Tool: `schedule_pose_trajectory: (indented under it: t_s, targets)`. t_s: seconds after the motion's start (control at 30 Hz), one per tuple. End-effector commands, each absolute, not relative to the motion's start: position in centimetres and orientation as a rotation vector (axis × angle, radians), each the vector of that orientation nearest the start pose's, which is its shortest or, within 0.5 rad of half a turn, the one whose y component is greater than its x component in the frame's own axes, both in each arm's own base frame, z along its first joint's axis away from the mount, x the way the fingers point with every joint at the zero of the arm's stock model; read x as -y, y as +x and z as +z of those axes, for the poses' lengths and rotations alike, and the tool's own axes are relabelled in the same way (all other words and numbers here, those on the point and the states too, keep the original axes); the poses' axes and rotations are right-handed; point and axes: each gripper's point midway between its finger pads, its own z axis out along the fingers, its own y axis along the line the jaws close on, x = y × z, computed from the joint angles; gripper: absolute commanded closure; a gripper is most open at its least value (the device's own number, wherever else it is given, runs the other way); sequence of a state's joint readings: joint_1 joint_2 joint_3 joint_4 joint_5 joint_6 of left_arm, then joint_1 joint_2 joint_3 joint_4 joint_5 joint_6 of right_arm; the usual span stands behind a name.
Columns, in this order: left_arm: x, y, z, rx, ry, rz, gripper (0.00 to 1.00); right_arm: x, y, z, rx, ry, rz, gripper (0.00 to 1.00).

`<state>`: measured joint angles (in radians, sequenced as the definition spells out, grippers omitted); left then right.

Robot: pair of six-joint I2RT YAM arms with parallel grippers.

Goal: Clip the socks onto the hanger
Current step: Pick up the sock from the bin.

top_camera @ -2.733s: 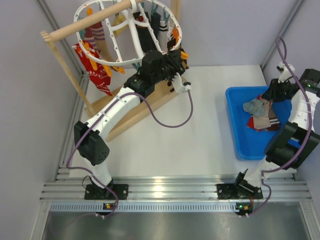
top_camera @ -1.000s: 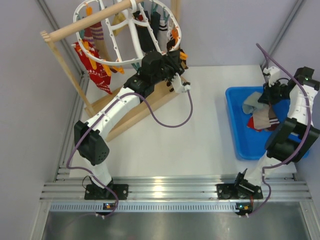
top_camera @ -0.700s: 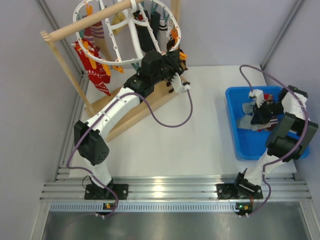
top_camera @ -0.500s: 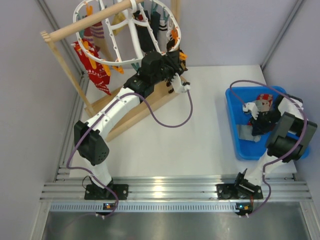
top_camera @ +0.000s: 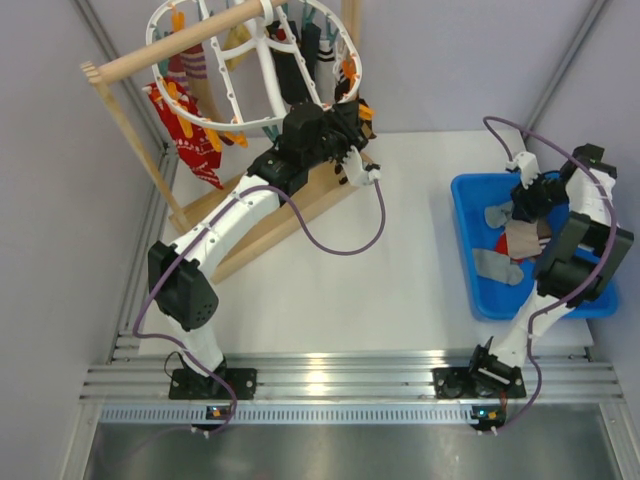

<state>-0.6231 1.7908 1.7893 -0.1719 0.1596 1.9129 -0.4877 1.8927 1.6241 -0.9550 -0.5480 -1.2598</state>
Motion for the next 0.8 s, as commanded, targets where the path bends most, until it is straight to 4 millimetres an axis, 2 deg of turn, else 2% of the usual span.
schedule_pose_trajectory:
  t_s: [0.0, 0.07, 0.17, 0.2, 0.23, 0.4, 0.43, 0.5, 0.6, 0.77]
  targets:
    - [32.5, 46.9, 39.9, -0.449, 1.748, 0.744, 1.0, 13.6, 41.2, 11.9, -2.302, -0.993, 0.211, 0.56]
    - [32.6, 46.8, 39.9, -0.449, 1.747, 0.742, 1.0, 13.5, 39.7, 11.0, -2.41, -0.935, 0.26, 0.63]
    - [32.4, 46.8, 39.9, -0.459, 1.745, 0.737, 1.0, 13.3, 37.6, 11.0, -2.567, -0.733, 0.293, 0.66]
    - [32.3, 46.9, 39.9, -0.463, 1.744, 0.736, 1.0, 13.1, 36.8, 10.5, -2.61, -0.643, 0.305, 0.66]
    - [32.4, 46.7, 39.9, -0.461, 1.745, 0.736, 1.0, 12.8, 36.1, 11.3, -2.643, -0.523, 0.3, 0.66]
    - [32.4, 46.6, 39.5, -0.461, 1.746, 0.726, 1.0, 11.9, 34.1, 11.4, -2.718, -0.243, 0.224, 0.58]
    - [32.4, 46.6, 39.5, -0.462, 1.746, 0.725, 1.0, 12.0, 33.6, 11.1, -2.763, -0.139, 0.197, 0.57]
    - [32.4, 46.6, 39.6, -0.464, 1.744, 0.726, 1.0, 11.1, 32.9, 10.1, -2.832, -0.086, 0.207, 0.58]
    - [32.3, 46.6, 39.8, -0.466, 1.738, 0.727, 1.0, 10.6, 31.5, 8.6, -2.91, 0.091, 0.211, 0.59]
    - [32.1, 46.4, 39.8, -0.473, 1.74, 0.727, 1.0, 10.1, 30.1, 6.2, -2.965, 0.211, 0.193, 0.6]
